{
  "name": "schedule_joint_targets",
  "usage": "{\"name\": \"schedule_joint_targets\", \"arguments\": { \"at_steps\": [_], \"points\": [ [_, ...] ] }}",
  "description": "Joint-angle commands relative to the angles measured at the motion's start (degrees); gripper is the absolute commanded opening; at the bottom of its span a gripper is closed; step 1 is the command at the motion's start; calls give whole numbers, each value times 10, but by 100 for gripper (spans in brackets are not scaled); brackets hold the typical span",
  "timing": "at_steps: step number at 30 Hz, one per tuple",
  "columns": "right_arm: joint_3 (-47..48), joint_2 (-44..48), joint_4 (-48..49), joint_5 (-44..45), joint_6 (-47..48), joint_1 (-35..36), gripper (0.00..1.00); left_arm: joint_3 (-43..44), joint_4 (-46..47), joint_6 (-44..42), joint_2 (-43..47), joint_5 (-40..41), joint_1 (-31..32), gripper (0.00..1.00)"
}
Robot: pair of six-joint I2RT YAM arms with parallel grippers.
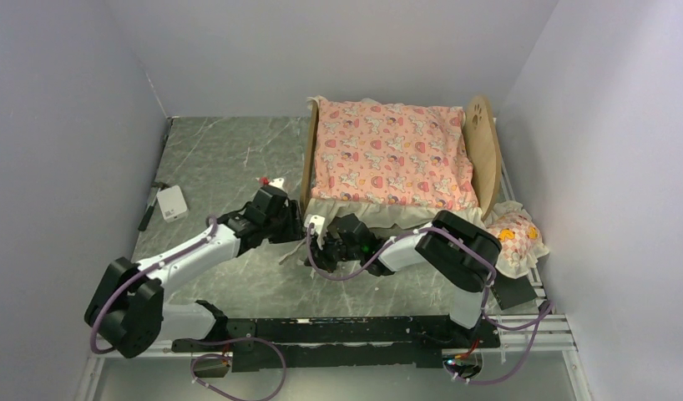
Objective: Set up the pet bed
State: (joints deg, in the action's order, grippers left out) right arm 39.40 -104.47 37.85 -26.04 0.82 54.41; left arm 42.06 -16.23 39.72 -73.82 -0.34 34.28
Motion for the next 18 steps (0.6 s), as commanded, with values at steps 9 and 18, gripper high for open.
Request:
{"name": "schedule_joint_targets", "arguments": {
  "at_steps": [9, 18],
  "points": [
    [-3, -1, 21, -6, -4, 0, 0, -32, -65, -28, -3, 69, 2, 56],
    [-4, -2, 29, -9, -7, 0, 0, -52, -59, -18, -47, 62, 19, 44]
  ]
}}
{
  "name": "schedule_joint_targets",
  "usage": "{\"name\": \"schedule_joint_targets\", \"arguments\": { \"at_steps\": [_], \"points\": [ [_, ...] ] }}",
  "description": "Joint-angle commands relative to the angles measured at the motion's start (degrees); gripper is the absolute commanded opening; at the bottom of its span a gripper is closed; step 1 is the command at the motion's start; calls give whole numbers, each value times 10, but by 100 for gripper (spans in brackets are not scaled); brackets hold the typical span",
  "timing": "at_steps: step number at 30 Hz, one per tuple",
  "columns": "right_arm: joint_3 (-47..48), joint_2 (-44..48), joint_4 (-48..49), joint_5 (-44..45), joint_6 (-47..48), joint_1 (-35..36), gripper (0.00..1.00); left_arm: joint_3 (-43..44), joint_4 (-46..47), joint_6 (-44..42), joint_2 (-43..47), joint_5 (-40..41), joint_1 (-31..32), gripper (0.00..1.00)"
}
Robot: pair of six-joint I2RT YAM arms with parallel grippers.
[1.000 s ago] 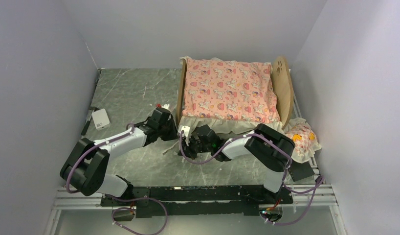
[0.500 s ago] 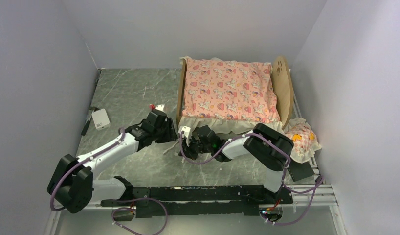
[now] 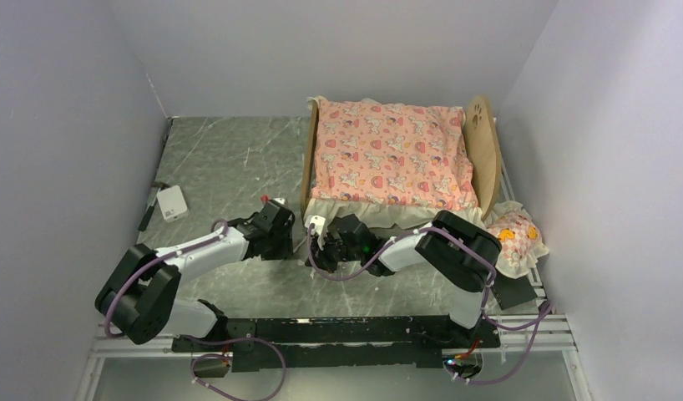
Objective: Set up the pet bed
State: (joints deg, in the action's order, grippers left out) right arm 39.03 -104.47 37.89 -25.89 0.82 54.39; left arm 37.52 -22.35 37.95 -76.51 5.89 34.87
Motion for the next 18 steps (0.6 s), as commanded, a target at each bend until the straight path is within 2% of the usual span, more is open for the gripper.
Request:
{"name": "schedule_joint_targets", "arguments": {
  "at_steps": [1, 4, 5, 13, 18],
  "points": [
    [1, -3, 30, -11, -7, 0, 0, -7, 2, 1, -26, -1, 16, 36],
    [0, -3, 35, -13, -7, 0, 0, -4, -2, 0, -31, 0, 21, 12],
    [-1, -3, 36, -13, -7, 0, 0, 1, -7, -3, -28, -1, 22, 1],
    [-9, -5, 52, -14, -24, 0, 0, 82, -52, -25, 98, -34, 48, 0],
    [-17, -8, 70, -20, -31, 0, 0, 122, -41, -38, 146, -68, 72, 0]
  ]
}}
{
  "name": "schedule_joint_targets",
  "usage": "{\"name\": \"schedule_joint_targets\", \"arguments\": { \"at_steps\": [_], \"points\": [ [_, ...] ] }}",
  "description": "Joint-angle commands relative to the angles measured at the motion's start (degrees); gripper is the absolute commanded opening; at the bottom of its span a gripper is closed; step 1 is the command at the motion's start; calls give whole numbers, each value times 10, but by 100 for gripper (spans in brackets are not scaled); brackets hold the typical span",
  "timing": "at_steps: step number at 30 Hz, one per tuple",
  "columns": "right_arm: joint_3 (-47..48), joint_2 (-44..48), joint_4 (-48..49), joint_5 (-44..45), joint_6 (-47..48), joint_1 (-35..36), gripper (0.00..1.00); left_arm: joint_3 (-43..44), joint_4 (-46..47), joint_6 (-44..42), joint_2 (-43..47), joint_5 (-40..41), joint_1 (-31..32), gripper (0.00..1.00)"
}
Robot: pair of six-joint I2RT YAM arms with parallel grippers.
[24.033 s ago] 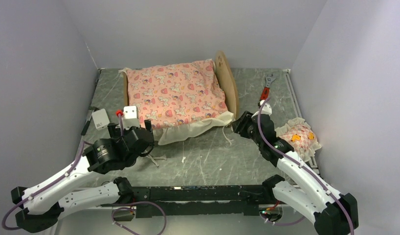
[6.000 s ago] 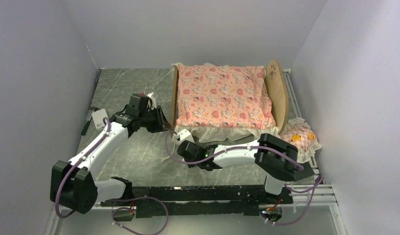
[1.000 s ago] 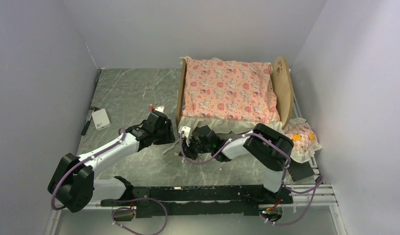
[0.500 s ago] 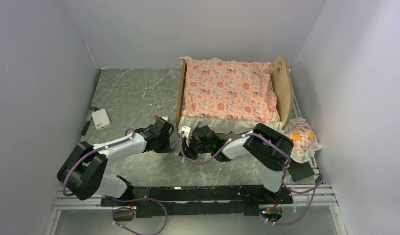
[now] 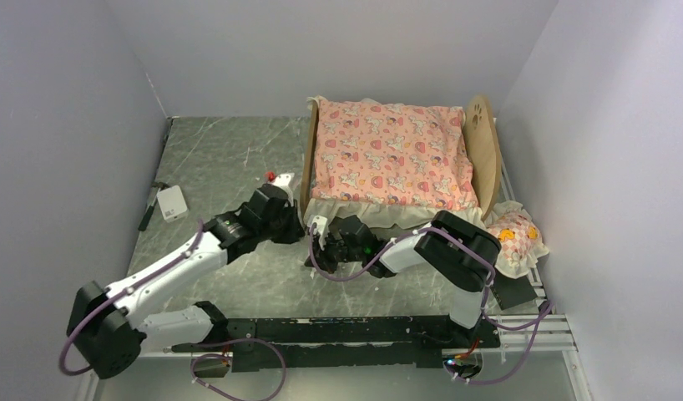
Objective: Set up the pet bed
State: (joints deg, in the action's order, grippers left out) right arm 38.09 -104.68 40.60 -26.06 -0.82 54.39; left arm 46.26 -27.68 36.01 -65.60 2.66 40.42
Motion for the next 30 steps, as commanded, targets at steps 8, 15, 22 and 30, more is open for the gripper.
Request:
{"name": "schedule_joint_targets", "arguments": {
  "at_steps": [8, 15, 22, 30],
  "points": [
    [-12, -2, 49, -20, -18, 0, 0, -72, 58, 8, 50, -48, 20, 0],
    [-12, -2, 48, -21, -17, 0, 0, -95, 1, 23, 16, 39, 20, 0],
    [-12, 2, 44, -26, -14, 0, 0, -77, -12, 22, -15, 75, 20, 32],
    [-14, 0, 48, -29, -13, 0, 0, -72, 37, 73, 33, 101, 20, 57]
  ]
}}
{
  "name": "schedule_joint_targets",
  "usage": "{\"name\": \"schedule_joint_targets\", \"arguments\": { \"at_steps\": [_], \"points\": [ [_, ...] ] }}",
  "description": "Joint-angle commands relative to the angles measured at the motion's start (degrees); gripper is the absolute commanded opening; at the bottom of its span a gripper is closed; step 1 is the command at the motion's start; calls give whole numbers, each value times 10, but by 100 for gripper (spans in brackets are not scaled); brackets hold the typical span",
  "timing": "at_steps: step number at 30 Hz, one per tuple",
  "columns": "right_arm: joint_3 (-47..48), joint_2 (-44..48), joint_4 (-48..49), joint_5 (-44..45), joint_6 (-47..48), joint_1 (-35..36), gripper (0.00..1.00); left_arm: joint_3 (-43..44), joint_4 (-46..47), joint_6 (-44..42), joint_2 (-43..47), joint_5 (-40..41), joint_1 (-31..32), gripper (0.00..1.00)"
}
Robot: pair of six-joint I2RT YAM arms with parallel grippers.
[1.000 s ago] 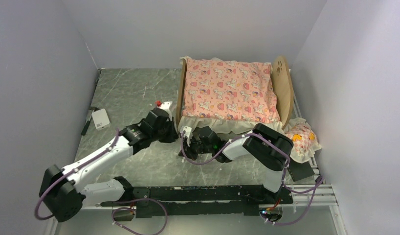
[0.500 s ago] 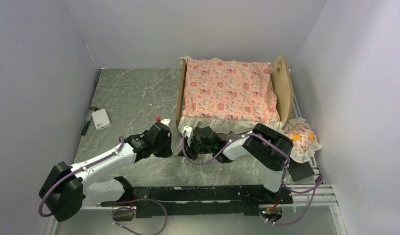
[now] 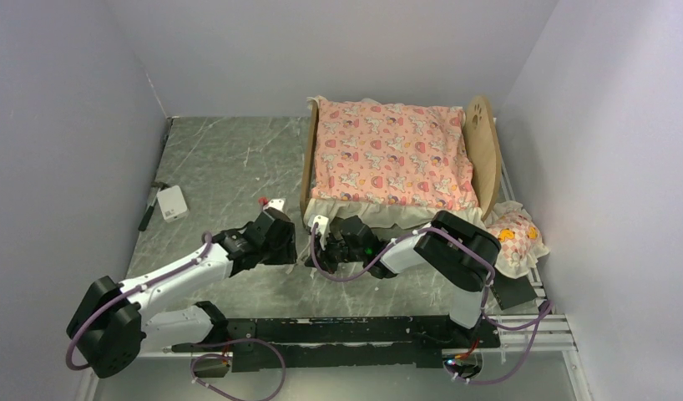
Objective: Set up the pet bed
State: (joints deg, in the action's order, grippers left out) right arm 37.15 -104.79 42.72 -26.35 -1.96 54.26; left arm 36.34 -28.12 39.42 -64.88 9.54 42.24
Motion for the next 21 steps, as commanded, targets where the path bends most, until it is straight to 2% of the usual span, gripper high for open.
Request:
{"name": "schedule_joint_targets", "arguments": {
  "at_steps": [1, 6, 12, 21],
  "points": [
    [-5, 0, 28, -27, -2, 1, 0, 30, 49, 47, 24, 40, 2, 57],
    [0, -2, 29, -30, -4, 1, 0, 38, 92, 72, -9, 98, -1, 51],
    [0, -3, 31, -32, -3, 1, 0, 31, 206, 42, -59, 65, -12, 52],
    [1, -8, 37, -38, -6, 1, 0, 23, 261, 31, -110, 56, -31, 51]
  ]
}}
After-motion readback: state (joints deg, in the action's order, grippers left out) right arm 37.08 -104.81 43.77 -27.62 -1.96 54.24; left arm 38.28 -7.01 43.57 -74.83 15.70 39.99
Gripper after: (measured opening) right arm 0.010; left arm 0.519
